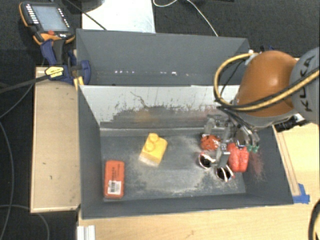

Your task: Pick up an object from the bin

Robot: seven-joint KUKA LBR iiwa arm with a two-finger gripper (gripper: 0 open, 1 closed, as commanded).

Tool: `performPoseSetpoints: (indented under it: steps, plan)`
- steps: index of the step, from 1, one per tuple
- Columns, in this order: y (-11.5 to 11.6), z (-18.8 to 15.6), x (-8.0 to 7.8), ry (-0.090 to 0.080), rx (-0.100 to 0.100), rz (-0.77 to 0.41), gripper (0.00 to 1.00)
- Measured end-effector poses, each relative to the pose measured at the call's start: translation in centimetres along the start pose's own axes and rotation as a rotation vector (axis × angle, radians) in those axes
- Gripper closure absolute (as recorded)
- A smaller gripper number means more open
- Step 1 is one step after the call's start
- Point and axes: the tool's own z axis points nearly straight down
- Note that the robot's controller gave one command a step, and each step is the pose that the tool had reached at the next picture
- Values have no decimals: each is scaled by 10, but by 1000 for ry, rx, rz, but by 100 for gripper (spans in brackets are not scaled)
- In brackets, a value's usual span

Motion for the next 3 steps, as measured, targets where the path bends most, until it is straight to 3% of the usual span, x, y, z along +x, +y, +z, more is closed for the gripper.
performPoseSetpoints:
  steps: [1,2,3]
  plan:
    - [0,-5,-2,-9,0,-1,0]
    - [-97,116,-15,-3,0,165,0]
    - [-76,116,-40,-14,0,177,0]
